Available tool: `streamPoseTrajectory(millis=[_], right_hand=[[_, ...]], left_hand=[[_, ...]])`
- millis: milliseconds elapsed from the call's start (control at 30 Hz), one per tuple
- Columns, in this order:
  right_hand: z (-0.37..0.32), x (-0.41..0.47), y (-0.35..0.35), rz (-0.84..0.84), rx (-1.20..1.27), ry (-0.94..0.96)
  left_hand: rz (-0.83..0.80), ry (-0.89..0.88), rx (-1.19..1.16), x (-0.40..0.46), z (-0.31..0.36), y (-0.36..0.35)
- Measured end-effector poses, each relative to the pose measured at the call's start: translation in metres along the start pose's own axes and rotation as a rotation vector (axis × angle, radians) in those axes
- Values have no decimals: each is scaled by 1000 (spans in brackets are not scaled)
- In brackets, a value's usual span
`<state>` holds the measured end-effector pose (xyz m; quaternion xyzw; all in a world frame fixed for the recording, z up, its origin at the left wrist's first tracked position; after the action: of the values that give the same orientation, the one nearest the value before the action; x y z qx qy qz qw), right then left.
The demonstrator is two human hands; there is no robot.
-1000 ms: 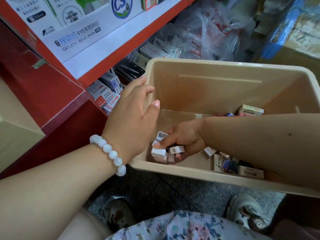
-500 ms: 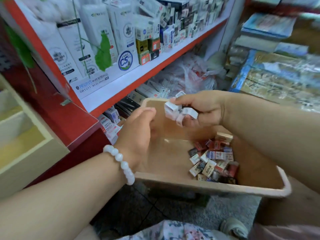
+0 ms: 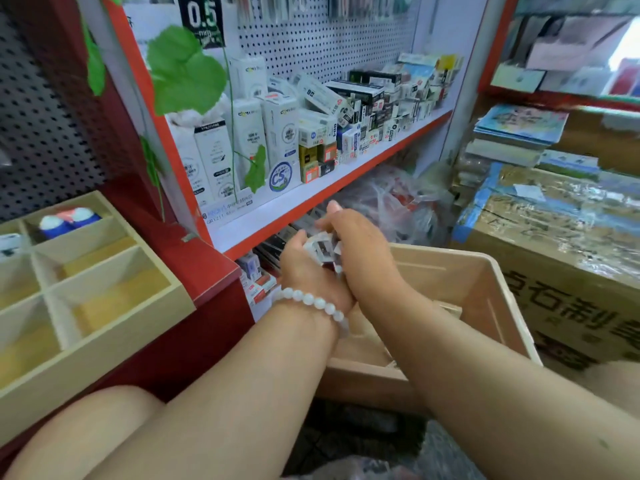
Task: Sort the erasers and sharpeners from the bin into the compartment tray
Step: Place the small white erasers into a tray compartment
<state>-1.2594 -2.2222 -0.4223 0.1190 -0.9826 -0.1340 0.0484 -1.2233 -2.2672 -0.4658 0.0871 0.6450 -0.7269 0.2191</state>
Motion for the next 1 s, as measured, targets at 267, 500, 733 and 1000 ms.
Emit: streamPoseTrajectory(millis=[267, 500, 733, 1000], right_hand=[[-31, -15, -16, 45, 501, 7], [-86, -37, -70, -14, 440, 92], [-133, -68, -151, -219, 261, 219], [-166, -103, -260, -495, 139, 287]], left_hand=[[-18, -84, -69, -31, 30, -11], [37, -265, 2, -76, 107, -7], [130, -513, 104, -125, 195, 12], [183, -725, -82, -166, 335, 39]])
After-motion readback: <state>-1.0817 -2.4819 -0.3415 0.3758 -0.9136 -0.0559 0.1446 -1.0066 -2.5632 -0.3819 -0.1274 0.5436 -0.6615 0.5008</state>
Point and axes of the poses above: each hand's wrist, its own x-axis towards the middle knuckle, its own y-axis out of the back of the hand, z = x × y, the point moved 10 cm from there along x, towards the middle knuckle, and after that the axes turned 11 degrees about -x, right-handed, at the moved point
